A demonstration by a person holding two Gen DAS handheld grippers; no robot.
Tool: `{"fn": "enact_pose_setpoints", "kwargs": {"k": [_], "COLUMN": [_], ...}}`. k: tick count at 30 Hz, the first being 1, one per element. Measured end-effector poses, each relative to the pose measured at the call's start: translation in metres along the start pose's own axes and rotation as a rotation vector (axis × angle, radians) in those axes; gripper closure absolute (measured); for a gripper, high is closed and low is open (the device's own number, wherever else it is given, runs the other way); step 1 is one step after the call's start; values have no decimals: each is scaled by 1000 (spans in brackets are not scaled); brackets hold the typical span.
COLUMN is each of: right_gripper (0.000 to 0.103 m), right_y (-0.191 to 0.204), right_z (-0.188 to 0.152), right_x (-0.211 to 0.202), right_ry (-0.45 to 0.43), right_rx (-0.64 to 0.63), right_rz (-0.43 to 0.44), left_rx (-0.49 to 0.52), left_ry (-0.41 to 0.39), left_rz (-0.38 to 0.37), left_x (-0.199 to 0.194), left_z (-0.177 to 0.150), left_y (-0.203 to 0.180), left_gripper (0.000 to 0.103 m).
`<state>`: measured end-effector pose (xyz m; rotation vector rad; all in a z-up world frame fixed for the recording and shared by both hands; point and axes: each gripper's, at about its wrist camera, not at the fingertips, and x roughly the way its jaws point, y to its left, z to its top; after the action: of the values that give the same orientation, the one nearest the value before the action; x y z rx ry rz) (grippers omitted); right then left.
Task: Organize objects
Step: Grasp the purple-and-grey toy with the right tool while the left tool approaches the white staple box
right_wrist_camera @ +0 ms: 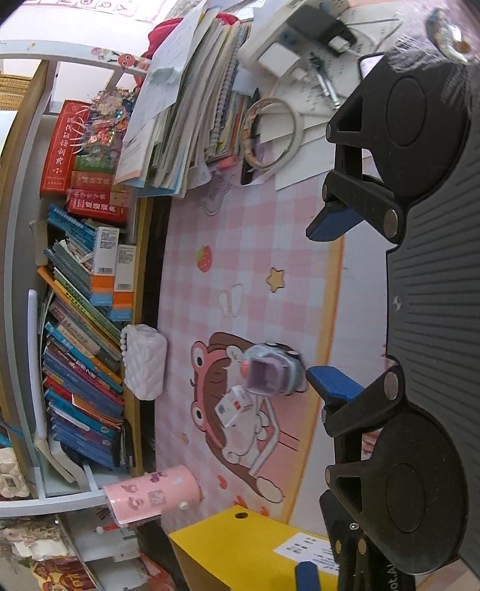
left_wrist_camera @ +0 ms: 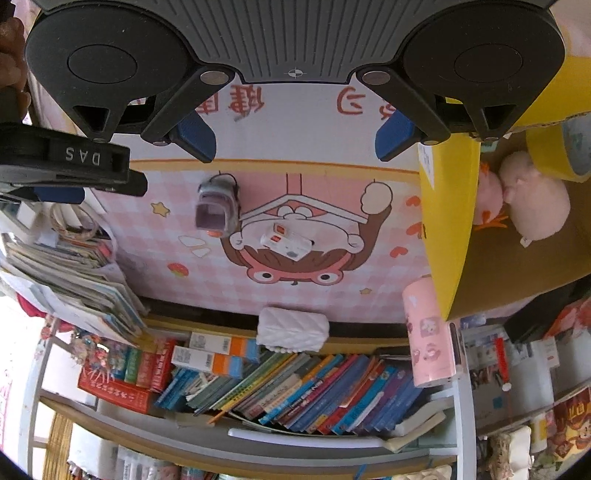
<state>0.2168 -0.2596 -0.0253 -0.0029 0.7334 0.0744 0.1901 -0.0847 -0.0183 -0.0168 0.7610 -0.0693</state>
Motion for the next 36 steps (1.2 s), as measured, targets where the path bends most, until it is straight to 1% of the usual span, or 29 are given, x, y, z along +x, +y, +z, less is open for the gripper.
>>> {"fn": "enact_pose_setpoints", "kwargs": {"k": [2, 6, 10, 13, 15, 19, 24, 26, 28, 31, 33, 36], "right_gripper": [30, 30, 30, 30, 30, 30, 30, 30, 30, 35, 49, 57], "right_y": [-2, -8, -13, -15, -14, -5, 16, 24, 31, 34, 34, 30], "right_z": [5, 14, 24, 30, 35, 44, 50, 49, 48, 45, 43, 44], "right_x": [6, 18, 28, 37, 43, 57, 85, 98, 108, 120, 124, 122], "right_ry": [-4, -12, -21, -14, -7, 19, 94, 132, 158, 192, 208, 193], "right_rx": [7, 18, 24, 28, 30, 5, -67, -97, -115, -119, -113, -122], "right_rz": [6, 11, 38, 67, 89, 150, 237, 252, 245, 242, 239, 249], "left_rx": [9, 55, 99, 128, 128, 145, 181, 186, 193, 197, 202, 207], "left_ry": [-6, -41, -72, -46, -26, 0, 16, 18, 17, 14, 11, 0], "left_rz": [-5, -7, -2, 15, 22, 23, 31, 36, 43, 45, 42, 33], "left_x": [2, 6, 7, 13, 17, 22, 25, 25, 24, 24, 25, 26], "left_z": [3, 8, 11, 10, 8, 4, 4, 4, 4, 6, 7, 9], "left_y": [-3, -16, -24, -26, -25, -26, -29, -29, -29, -29, -30, -33], "left_gripper": [9, 9, 10, 10, 10, 10, 10, 10, 10, 10, 10, 10]}}
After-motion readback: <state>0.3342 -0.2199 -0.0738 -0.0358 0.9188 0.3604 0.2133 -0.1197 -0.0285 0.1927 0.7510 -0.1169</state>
